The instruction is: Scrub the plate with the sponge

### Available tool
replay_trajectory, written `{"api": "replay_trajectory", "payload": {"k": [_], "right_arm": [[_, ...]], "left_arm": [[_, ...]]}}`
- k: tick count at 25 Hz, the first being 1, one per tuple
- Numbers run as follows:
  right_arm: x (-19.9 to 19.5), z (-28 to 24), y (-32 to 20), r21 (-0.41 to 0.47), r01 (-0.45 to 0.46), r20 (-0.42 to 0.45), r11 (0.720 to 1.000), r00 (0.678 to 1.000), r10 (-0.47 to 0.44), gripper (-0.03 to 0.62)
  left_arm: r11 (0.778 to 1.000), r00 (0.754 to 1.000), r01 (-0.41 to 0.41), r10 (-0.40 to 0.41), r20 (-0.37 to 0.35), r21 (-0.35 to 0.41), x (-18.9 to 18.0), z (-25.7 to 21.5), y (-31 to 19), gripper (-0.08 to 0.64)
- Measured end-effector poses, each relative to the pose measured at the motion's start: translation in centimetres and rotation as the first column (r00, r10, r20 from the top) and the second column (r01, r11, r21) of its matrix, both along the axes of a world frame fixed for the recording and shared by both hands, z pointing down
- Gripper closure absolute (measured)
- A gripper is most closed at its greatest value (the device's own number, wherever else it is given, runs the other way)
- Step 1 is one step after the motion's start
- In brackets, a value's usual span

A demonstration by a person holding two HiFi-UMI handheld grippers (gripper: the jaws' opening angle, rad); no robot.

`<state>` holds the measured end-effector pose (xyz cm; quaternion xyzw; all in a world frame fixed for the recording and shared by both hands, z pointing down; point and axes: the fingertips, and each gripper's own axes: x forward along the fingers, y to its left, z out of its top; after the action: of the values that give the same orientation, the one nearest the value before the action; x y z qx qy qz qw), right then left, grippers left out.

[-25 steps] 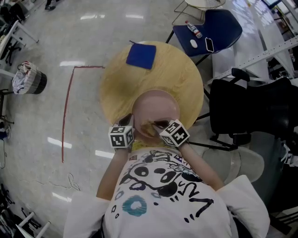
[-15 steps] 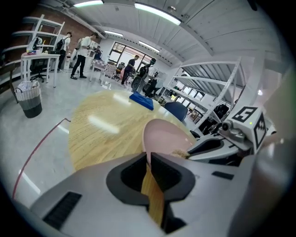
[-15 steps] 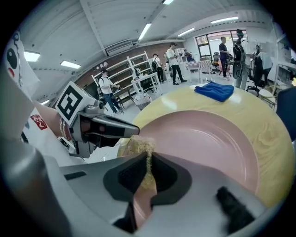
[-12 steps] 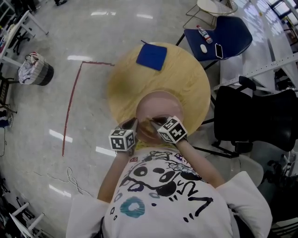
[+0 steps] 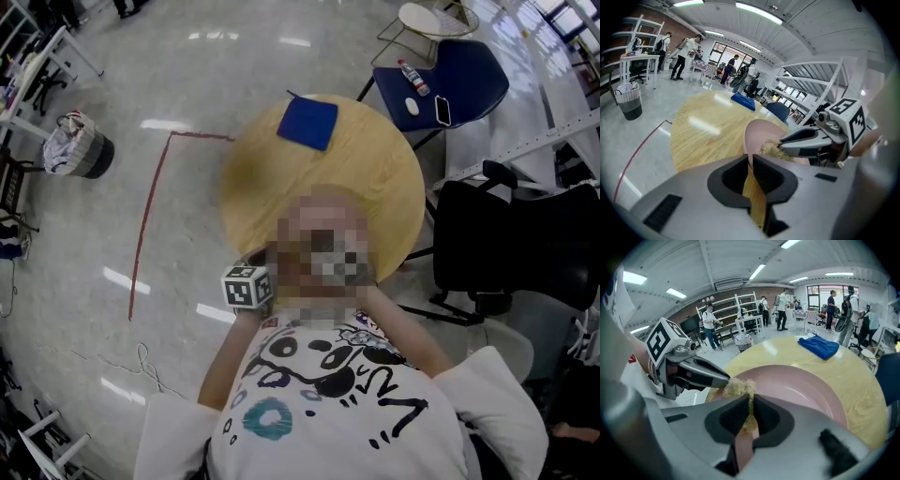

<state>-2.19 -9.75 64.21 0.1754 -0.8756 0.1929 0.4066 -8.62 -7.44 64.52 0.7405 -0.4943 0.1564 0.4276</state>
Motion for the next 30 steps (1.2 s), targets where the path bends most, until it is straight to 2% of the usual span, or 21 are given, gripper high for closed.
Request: {"api": "replay_trajectory", "payload": {"k": [5, 7, 10, 12, 18, 30], "right_arm": [[0.0, -0.1, -1.3, 0.043, -0.026, 0.003, 0.999, 1.0, 0.025, 0.546], [0.3, -1.2, -2.5, 0.114, -0.045, -0.005, 0.992, 0.999, 0.046, 0.546], [0.8, -4.3, -4.3, 0.245, -0.035, -0.02, 0.969, 0.999, 0.041, 0.546], [1.0, -5.4, -4.6, 0.274, 0.001, -0.041, 0.962, 0.999, 0.01, 0.546], [0.7, -1.8, -2.2, 0.188, 0.133, -0.129, 0.973, 0.986, -0.11, 0.546], [0.6, -0.6, -2.5, 0.182, 0.169, -0.177, 0.969, 0.975, -0.137, 0.549]], "left_arm": [[1.0, 1.0, -0.005, 0.005, 0.017, -0.001, 0.1, 0.0, 0.1, 0.52], [1.0, 1.0, -0.003, 0.003, 0.017, -0.004, 0.2, 0.0, 0.2, 0.52], [1.0, 1.0, 0.004, -0.004, 0.017, -0.004, 0.3, -0.1, 0.1, 0.52], [1.0, 1.0, 0.008, -0.008, 0.016, -0.008, 0.2, -0.1, 0.0, 0.52], [1.0, 1.0, 0.014, -0.014, 0.012, -0.01, 0.3, 0.1, -0.2, 0.52], [1.0, 1.0, 0.014, -0.014, 0.014, -0.009, 0.0, 0.1, -0.2, 0.52]]}}
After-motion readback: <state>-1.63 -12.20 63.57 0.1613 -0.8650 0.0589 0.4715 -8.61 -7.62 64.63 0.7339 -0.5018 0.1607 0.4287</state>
